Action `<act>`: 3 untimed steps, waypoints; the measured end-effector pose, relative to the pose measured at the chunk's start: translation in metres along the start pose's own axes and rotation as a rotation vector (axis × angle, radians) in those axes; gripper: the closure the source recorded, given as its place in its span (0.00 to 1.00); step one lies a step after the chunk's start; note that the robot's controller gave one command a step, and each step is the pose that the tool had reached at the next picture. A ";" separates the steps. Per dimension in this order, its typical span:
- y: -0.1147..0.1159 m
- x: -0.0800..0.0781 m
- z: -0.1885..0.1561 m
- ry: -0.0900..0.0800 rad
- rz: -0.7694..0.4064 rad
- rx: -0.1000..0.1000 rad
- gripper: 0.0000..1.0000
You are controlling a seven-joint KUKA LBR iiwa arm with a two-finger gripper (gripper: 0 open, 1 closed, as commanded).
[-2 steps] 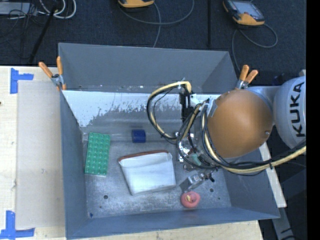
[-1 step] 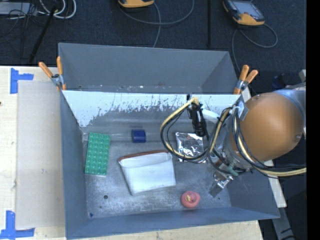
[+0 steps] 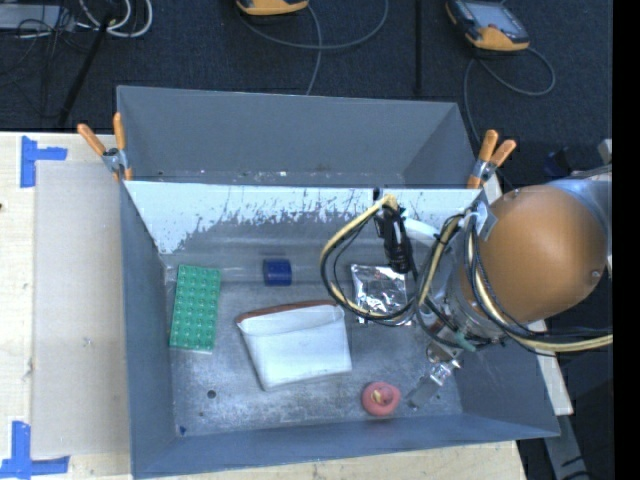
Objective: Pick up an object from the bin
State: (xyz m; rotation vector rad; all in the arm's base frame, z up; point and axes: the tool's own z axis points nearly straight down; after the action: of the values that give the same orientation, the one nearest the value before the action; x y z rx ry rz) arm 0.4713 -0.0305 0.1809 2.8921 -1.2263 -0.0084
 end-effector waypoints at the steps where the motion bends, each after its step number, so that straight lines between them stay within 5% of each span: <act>1: -0.034 -0.013 0.112 -0.003 -0.025 -0.002 0.00; 2: -0.034 -0.012 0.108 0.001 -0.023 0.000 1.00; 3: -0.034 -0.012 0.108 0.001 -0.023 0.000 1.00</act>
Offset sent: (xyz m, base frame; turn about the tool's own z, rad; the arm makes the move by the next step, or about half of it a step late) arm 0.0164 0.0304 -0.1077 -0.0238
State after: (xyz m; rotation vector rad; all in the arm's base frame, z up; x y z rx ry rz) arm 0.4870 0.0016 0.0728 2.9054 -1.1921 -0.0071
